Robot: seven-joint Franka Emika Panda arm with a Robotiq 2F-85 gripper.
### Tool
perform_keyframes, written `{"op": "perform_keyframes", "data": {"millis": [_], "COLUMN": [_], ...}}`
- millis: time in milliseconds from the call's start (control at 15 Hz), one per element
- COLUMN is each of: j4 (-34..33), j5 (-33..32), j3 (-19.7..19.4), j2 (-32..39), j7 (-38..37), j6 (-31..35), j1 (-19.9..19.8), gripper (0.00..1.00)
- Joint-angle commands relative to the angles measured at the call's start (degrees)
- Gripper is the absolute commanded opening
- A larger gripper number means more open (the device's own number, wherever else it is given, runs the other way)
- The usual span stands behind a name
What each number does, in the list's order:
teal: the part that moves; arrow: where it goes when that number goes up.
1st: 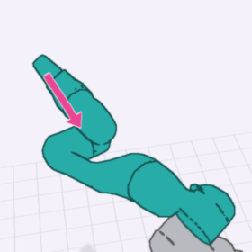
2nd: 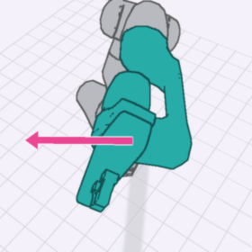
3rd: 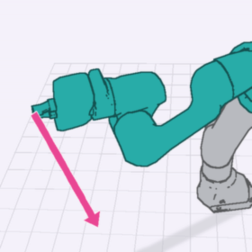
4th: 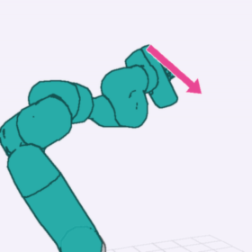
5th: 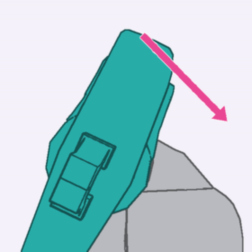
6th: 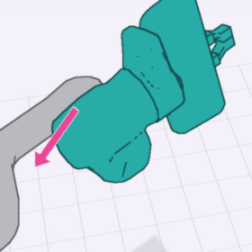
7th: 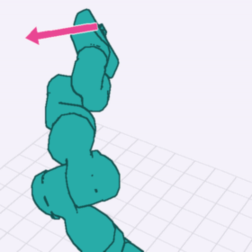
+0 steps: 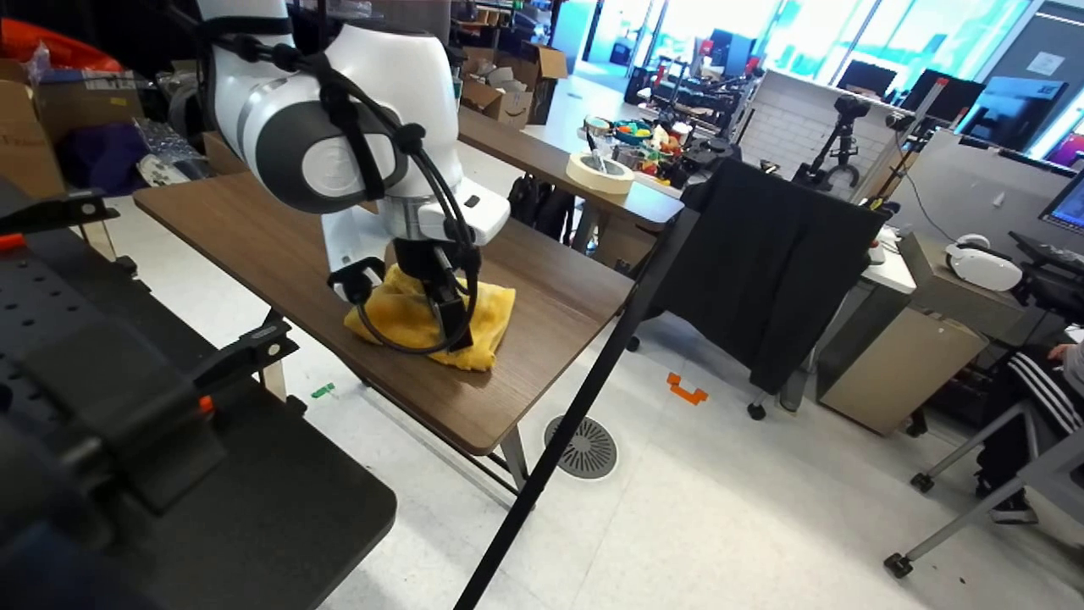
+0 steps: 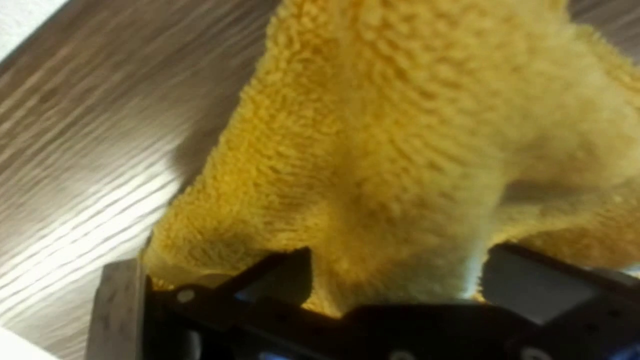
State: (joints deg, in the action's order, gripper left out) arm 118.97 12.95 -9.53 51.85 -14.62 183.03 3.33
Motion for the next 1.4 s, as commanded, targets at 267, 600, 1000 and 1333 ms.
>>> {"op": "perform_keyframes", "data": {"millis": [267, 600, 1000, 1333], "j4": [4.8, 3.2, 4.2, -7.3], "j5": [-3.2, -4.6, -2.1, 2.0], "j3": [9.2, 10.1, 11.9, 9.4], "j2": [-1.4, -1.5, -8.9, -7.3], "j7": [3.7, 3.7, 1.7, -1.8], "j6": [0.6, 2.7, 7.5, 4.6], "j1": [10.2, 16.6, 12.0, 6.6], "gripper": [1.00, 1.00, 1.00, 1.00]}}
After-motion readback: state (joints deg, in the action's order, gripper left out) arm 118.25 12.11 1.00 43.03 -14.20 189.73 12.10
